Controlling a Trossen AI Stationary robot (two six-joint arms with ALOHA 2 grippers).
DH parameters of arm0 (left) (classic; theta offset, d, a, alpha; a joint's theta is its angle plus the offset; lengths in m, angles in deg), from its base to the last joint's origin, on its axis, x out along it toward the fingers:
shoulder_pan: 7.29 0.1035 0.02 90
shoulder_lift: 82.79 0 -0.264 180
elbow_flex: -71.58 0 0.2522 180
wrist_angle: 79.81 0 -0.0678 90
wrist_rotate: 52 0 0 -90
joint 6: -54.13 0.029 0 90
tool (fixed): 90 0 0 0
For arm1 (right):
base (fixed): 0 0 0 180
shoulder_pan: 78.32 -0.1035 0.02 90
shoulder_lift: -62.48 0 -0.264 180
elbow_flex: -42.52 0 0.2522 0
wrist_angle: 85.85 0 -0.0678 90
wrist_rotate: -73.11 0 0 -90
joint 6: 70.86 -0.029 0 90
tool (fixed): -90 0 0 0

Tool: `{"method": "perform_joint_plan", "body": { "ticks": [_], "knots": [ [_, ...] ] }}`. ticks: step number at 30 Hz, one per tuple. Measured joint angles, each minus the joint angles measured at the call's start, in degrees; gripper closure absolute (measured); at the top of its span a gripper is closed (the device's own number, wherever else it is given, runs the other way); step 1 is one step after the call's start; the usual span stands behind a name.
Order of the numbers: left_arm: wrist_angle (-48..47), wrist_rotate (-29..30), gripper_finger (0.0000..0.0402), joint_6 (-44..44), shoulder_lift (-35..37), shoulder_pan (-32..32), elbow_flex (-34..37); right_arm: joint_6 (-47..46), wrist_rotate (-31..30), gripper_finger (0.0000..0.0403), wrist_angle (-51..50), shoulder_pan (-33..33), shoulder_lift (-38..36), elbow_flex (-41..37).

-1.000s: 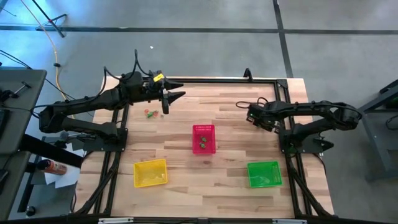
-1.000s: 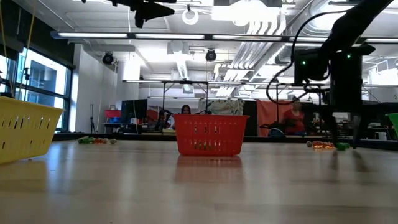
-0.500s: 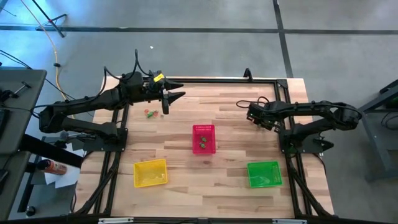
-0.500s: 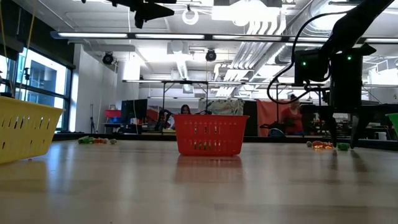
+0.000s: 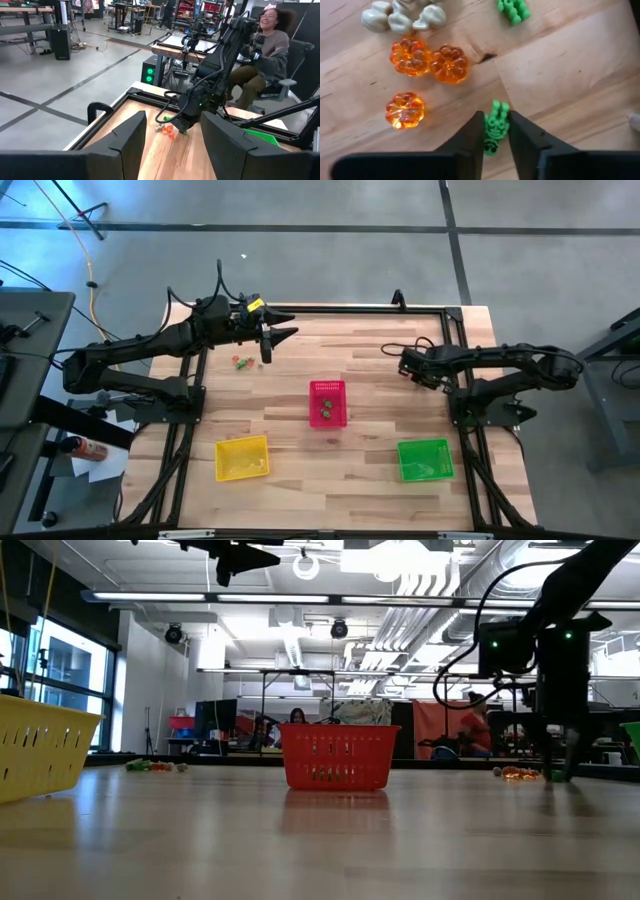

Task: Sort Halloween decoration
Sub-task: Put the green skeleton toy into the red bin

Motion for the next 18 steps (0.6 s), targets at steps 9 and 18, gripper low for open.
{"method": "perform_joint_plan", "body": {
  "ticks": [9,18],
  "knots": [
    [0.0,0.0,0.0224,-0.1,0.0,0.0,0.0,7.1,-0.5,0.039,-4.4,-3.8,-4.3,2.0],
    [0.5,0.0,0.0224,-0.1,0.0,0.0,0.0,19.6,-8.5,0.04,-3.8,-7.8,-18.6,6.9]
  ]
}}
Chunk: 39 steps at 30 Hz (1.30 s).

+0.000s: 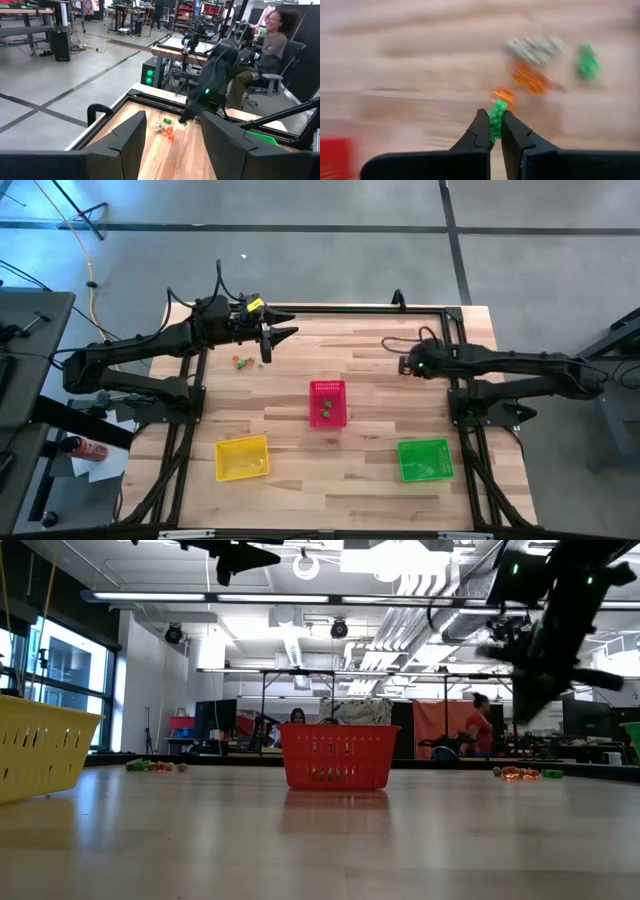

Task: Sort Halloween decoration
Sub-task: Put the green skeleton toy into the red bin

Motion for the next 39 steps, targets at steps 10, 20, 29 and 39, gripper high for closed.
{"method": "perform_joint_plan", "body": {
  "ticks": [10,20,29,39],
  "knots": [
    [1.9,0.0,0.0224,0.0,0.0,-0.2,0.0,34.7,10.0,0.0401,48.2,-0.3,-5.9,1.1],
    [4.4,-4.2,0.0224,-3.1,0.0,-0.2,0.0,63.0,29.0,0.0395,75.3,-3.6,6.3,7.3],
    [4.4,-4.2,0.0224,-8.6,0.0,-0.4,0.0,64.4,35.0,0.0393,74.1,-3.2,12.1,11.5],
    [4.8,-4.1,0.0224,-10.5,1.1,-0.8,-0.1,67.3,38.0,0.0395,49.3,-5.8,19.1,18.2]
  ]
}}
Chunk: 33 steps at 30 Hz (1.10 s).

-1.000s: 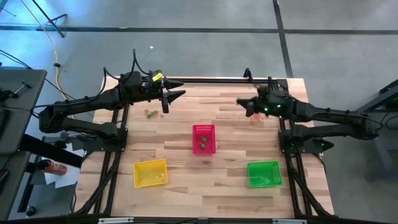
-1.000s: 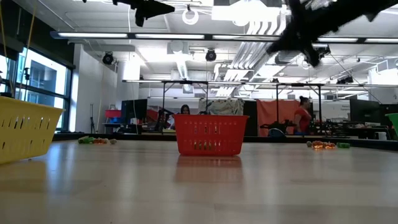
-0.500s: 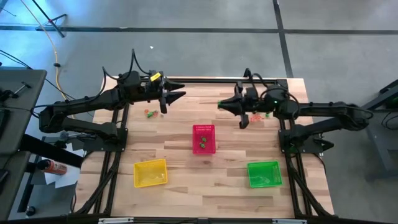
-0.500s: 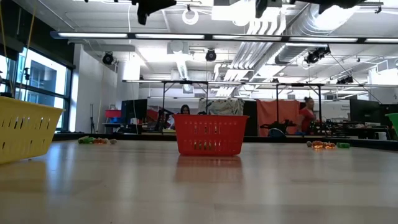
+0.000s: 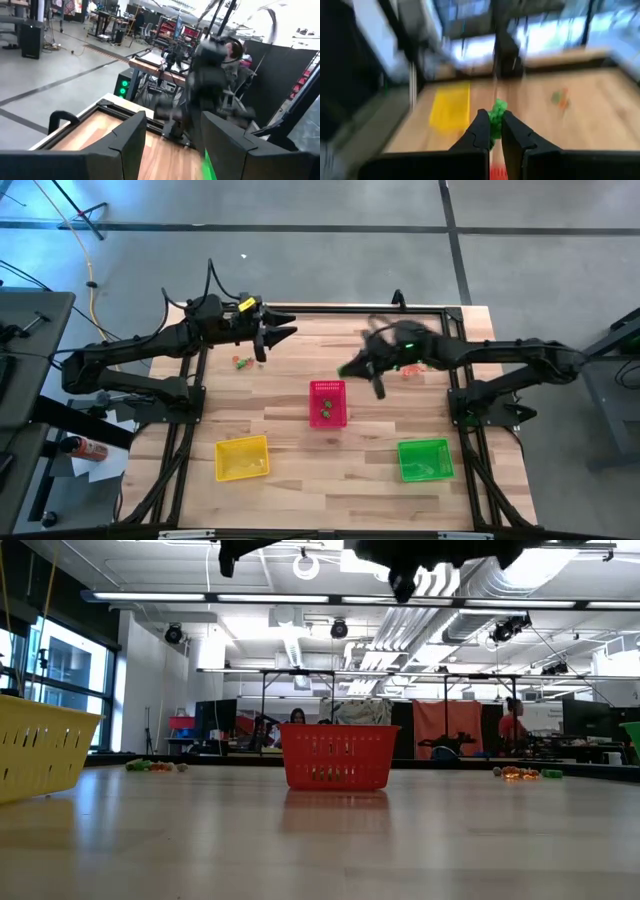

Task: Sort Halloween decoration
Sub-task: Put the green skeleton toy into the red bin

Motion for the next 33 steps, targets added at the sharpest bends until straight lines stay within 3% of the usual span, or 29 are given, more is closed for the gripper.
{"method": "perform_joint_plan", "body": {
  "ticks": [10,14,18,25,33],
  "knots": [
    [0.0,0.2,0.0224,-1.0,0.1,0.6,0.0,15.9,0.3,0.0394,-19.2,-1.6,19.0,11.6],
    [-0.1,0.1,0.0224,-1.5,0.1,0.6,0.0,17.5,-0.5,0.0394,-20.1,-1.6,25.5,12.3],
    [-0.1,0.1,0.0224,-1.5,0.1,0.6,0.0,18.1,-6.0,0.0393,-20.1,-1.7,30.6,12.3],
    [0.0,0.1,0.0224,-1.5,0.1,0.6,0.0,16.1,-12.9,0.0393,-19.5,-1.7,34.8,12.3],
    [0.0,0.0,0.0224,-1.5,0.1,0.6,0.0,15.1,-13.2,0.0391,-19.2,-1.7,34.9,12.3]
  ]
}}
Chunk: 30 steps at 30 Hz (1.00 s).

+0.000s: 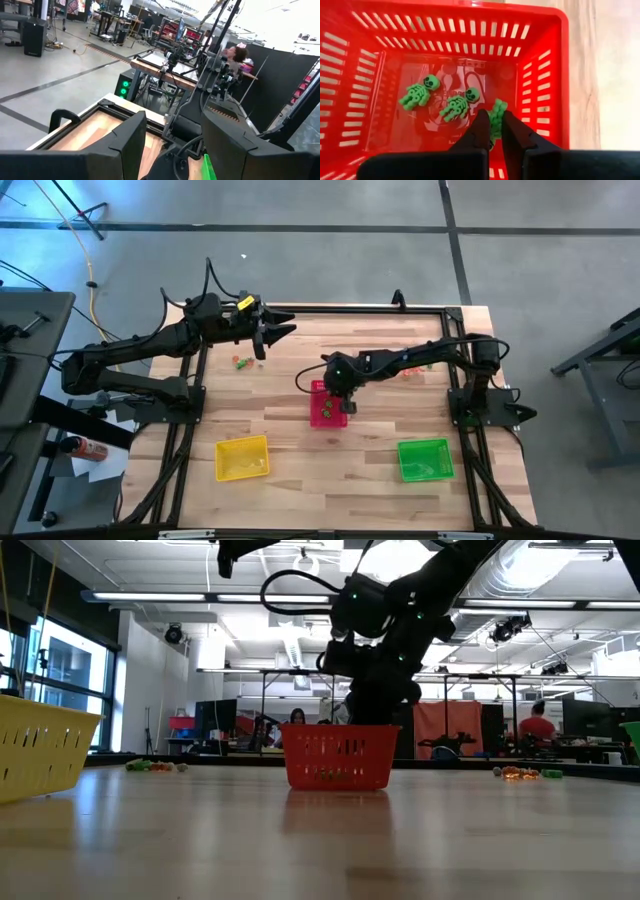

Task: Sort Halloween decoration
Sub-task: Put the green skeleton toy into the red bin

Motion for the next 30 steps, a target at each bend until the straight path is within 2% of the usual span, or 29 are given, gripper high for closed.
{"method": "perform_joint_plan", "body": {
  "ticks": [5,12,16,19,23,26,30],
  "knots": [
    [0.0,0.0,0.0224,0.0,0.0,0.0,0.0,-3.4,0.2,0.0354,0.1,0.0,0.0,0.0],
    [0.0,0.0,0.0224,0.0,0.0,0.0,0.0,-0.5,1.1,0.0231,-6.4,0.0,0.0,4.6],
    [0.0,0.0,0.0224,0.0,0.0,0.0,0.0,2.9,4.3,0.0185,-14.3,0.2,0.0,10.0],
    [-0.1,0.0,0.0224,0.1,0.0,0.0,0.0,6.1,5.8,0.0173,-21.9,0.8,-0.6,14.2],
    [-1.8,0.0,0.0224,3.0,0.0,0.0,0.0,7.5,6.4,0.0177,-26.5,2.6,-5.1,16.8],
    [-2.7,0.0,0.0224,3.4,0.0,0.0,0.0,6.0,6.5,0.0186,-27.5,4.4,-10.8,14.8],
    [-3.5,0.1,0.0224,3.4,0.0,0.0,0.0,1.9,6.6,0.0197,-26.9,7.1,-21.0,7.7]
  ]
}}
